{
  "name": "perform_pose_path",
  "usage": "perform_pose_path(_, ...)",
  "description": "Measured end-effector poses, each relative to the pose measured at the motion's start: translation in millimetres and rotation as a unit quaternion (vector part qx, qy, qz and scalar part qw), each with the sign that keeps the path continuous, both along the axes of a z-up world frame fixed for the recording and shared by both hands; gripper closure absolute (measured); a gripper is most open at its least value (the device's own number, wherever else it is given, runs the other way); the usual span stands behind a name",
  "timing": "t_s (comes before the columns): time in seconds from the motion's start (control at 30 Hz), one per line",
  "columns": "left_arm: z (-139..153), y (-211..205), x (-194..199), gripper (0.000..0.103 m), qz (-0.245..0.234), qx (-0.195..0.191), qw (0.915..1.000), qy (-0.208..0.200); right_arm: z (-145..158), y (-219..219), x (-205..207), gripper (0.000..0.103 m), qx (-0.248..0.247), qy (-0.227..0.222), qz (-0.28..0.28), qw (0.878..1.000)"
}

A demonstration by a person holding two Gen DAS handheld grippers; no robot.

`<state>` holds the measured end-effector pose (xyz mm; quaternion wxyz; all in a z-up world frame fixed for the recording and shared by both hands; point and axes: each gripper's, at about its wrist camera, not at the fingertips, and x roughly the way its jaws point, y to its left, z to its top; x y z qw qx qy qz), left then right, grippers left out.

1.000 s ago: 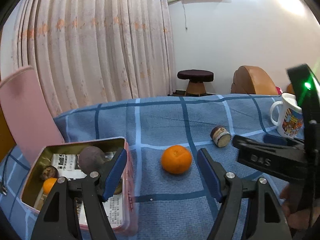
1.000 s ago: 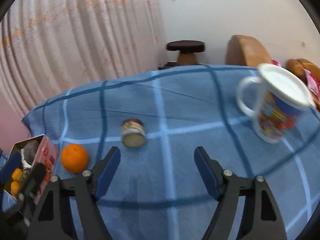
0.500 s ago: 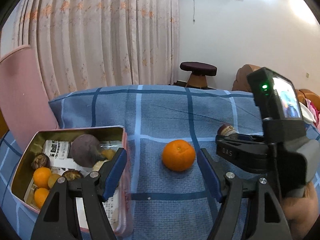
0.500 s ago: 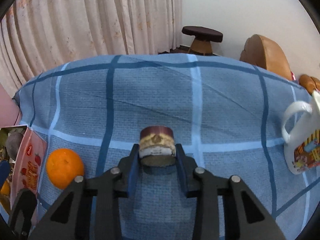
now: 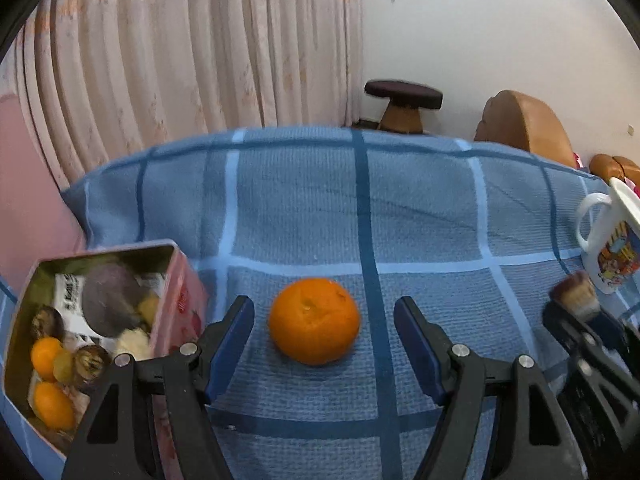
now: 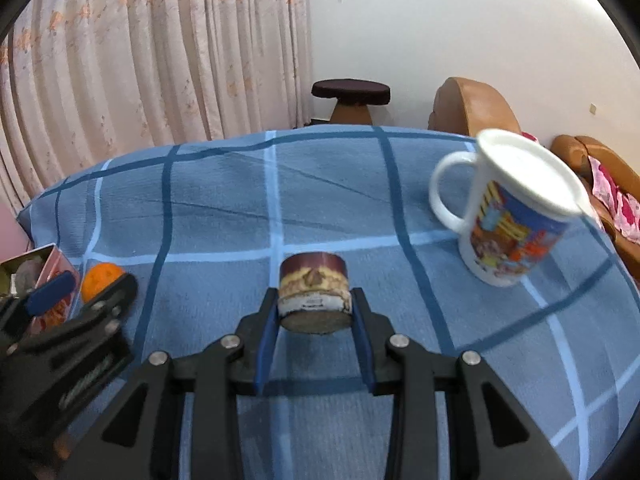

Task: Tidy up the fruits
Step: 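Grasp the small round can with the right gripper while the left grasps the orange, then lift and carry the orange and the small can toward the tin tray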

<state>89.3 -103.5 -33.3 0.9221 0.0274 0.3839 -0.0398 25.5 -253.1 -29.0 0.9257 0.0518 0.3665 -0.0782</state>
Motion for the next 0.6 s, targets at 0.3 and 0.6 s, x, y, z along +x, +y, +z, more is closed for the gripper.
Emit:
perform_pose_path(0.3,-12.2,2.9,17.1,0.045,0.006,-0.025,0.9985,0.048,-1.5,0.0,7.8,0.066,0.009,0.007,0.004,1.000)
perform_pose_path(0.6,-7.2,0.7,10.3,0.053,-0.017,-0.039,0.9986,0.033,0.4,1.2,0.1,0.066,0.001,-0.010,-0.017,1.000)
